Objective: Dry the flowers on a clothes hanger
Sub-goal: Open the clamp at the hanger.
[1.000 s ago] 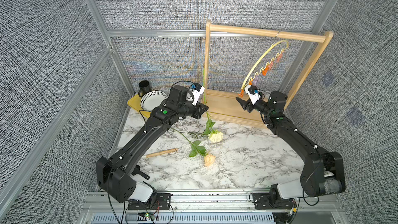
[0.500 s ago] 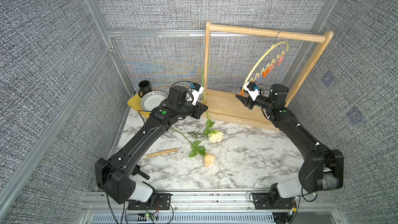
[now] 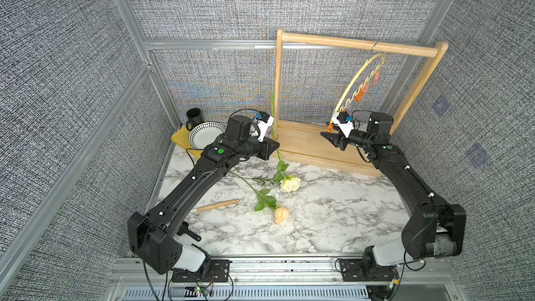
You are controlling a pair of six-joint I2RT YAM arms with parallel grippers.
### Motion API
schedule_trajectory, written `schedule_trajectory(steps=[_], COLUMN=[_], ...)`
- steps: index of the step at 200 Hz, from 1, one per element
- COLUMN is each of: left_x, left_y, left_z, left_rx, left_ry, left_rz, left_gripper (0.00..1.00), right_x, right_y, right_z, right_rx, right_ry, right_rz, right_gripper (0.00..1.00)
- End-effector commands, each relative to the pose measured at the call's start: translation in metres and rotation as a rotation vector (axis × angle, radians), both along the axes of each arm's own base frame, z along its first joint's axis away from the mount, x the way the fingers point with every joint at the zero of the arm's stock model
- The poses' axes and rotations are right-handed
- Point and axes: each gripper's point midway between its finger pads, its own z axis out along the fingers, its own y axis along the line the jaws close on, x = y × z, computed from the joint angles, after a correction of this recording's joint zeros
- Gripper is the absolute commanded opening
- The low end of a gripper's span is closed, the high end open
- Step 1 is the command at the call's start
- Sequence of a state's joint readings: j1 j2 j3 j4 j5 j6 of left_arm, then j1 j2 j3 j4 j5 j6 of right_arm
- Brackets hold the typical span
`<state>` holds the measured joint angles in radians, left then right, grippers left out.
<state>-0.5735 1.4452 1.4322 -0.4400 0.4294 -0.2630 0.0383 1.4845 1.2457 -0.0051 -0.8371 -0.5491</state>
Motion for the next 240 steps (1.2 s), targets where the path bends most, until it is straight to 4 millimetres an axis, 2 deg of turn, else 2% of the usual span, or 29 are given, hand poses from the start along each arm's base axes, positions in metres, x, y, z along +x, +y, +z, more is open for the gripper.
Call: schedule_trajectory(steps=[1, 58, 130, 176, 240], left_x=[0.001, 0.002, 0.020, 0.022, 0.024], left_y=[-0.002, -0.005, -0.016, -0.027, -0.029], left_z=[0.004, 0.004, 0.014, 0.014, 0.011], left_rx=[-0.016, -0.022, -0.026, -0.039, -0.046], left_ry=[-0.008, -0.004, -0.041, -0.023, -0.002], left_rz=[-0.010, -0.013, -0.025, -0.069, -0.066], left_gripper=[0.02, 0.02, 0.02, 0.02, 0.02], right_x=[-0.006, -0.013, -0.026, -0.036, -0.048], right_y=[-0.001, 0.000, 0.004, -0.015, -0.049], right_z=[0.003, 0.008, 0.000, -0.007, 0.005], right_rx=[0.007, 0.004, -0.008, -0.023, -0.048], right_ry=[0.013, 0.028, 0.124, 0.174, 0.111], right_rz=[0.028, 0.072, 0.150, 0.137, 0.047], right_gripper=[0.44, 0.41, 0.51, 0.52, 0.53])
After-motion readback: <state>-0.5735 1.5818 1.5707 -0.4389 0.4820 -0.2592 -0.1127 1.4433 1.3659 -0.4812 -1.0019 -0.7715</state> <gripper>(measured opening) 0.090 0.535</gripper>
